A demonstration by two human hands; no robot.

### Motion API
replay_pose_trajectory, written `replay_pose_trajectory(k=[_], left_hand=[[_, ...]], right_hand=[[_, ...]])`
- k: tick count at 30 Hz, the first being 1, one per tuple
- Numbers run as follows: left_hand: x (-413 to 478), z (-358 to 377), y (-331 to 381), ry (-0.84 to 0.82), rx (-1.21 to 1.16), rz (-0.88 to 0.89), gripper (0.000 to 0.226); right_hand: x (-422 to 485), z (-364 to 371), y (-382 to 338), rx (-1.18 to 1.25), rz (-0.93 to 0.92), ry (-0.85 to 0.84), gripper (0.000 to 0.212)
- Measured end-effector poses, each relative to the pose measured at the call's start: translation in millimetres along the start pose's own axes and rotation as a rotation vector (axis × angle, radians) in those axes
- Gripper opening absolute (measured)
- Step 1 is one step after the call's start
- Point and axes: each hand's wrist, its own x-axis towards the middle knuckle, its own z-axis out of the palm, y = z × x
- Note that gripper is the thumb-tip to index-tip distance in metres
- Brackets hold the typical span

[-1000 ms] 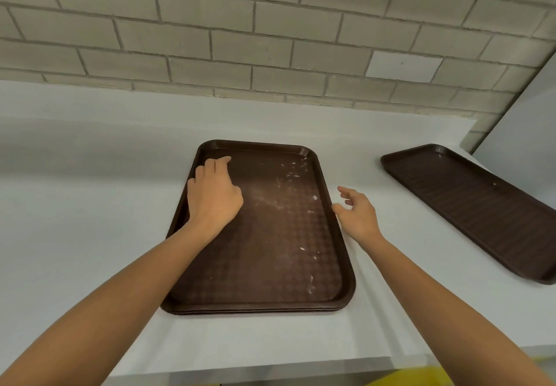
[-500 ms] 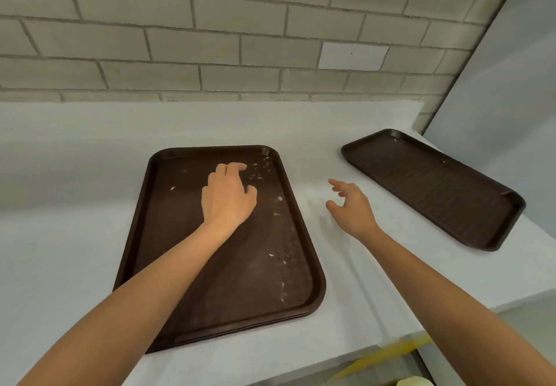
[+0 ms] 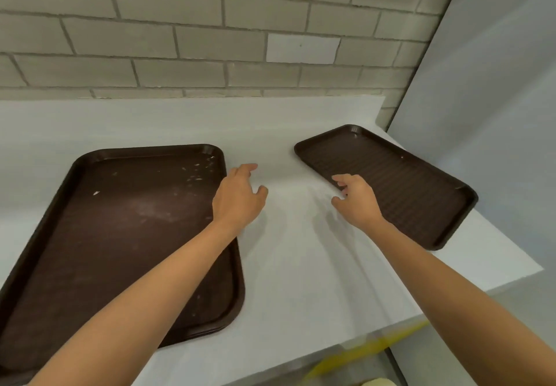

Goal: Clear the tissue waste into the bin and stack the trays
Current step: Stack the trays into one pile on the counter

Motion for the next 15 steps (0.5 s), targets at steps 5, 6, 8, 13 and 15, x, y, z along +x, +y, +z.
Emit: replay_pose_trajectory(k=[5, 6, 8, 13, 15], left_hand=[[8.3, 60.1, 40.5, -0.027, -0.032, -0.059, 0.047], [8.8, 71.3, 46.1, -0.03, -0.049, -0.086, 0.047], [5.0, 91.8, 55.1, -0.05, -0.073, -0.147, 0.045], [-1.8, 126.6, 72.9, -0.092, -0.065, -0.21, 0.045], [-1.5, 136.2, 81.1, -0.1, -0.062, -0.209, 0.045]], right_hand=[[16.4, -31.5, 47.4, -0.111, -0.085, -0.117, 0.05], [19.3, -35.8, 55.5, -0.13, -0.091, -0.141, 0.05], [24.0, -41.3, 70.2, -0.176, -0.104, -0.221, 0.05], [37.1, -46.5, 87.0, -0.243, -0.125, -0.367, 0.048], [40.0, -46.3, 88.8, -0.257, -0.151, -0.395, 0.044]])
